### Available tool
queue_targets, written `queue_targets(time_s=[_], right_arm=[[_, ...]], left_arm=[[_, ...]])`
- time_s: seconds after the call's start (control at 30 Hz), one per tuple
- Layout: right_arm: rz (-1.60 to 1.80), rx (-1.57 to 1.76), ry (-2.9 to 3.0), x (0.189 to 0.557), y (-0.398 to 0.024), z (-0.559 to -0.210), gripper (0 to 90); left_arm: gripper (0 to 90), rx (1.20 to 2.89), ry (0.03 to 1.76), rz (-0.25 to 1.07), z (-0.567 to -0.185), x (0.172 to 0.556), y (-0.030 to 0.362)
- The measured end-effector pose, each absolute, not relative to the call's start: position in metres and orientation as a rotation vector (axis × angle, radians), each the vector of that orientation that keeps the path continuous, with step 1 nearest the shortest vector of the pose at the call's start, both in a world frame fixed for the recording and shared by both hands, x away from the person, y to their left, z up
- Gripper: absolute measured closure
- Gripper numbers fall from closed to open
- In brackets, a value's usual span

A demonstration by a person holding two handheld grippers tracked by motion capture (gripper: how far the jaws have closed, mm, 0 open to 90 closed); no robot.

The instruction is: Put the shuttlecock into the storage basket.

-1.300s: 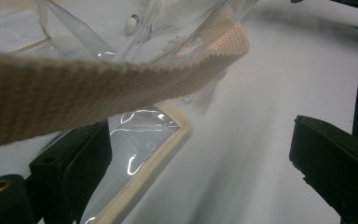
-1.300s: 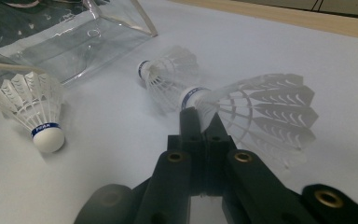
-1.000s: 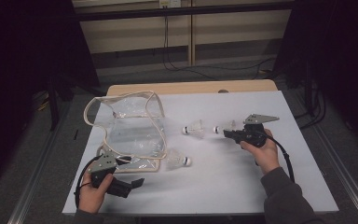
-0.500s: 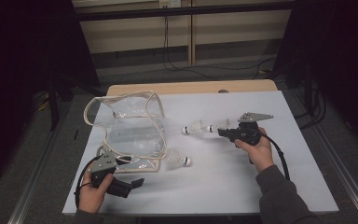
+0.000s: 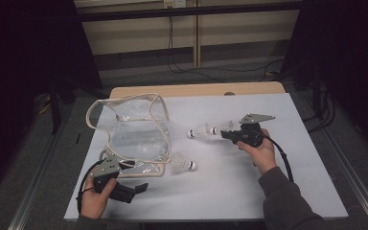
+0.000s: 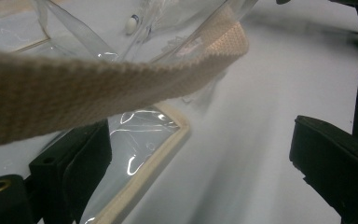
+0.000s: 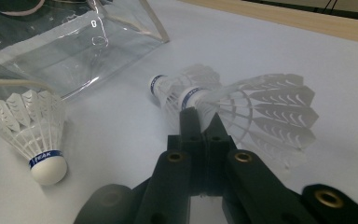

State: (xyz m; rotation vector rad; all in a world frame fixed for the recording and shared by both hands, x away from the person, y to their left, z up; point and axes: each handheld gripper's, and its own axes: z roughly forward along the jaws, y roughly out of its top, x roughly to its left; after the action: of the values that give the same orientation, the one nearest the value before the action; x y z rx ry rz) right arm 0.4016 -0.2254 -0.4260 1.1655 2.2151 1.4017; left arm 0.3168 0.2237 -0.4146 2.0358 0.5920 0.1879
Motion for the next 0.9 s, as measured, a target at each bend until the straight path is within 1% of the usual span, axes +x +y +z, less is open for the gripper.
queue_targets(time_s=[0.9], right_arm=[[1.377,1.192,2.227,0.414,-0.211,-0.438,90.0]], left_arm=[[5.5,2.031,0.589,0.185,-0.415,0.317,0.224]])
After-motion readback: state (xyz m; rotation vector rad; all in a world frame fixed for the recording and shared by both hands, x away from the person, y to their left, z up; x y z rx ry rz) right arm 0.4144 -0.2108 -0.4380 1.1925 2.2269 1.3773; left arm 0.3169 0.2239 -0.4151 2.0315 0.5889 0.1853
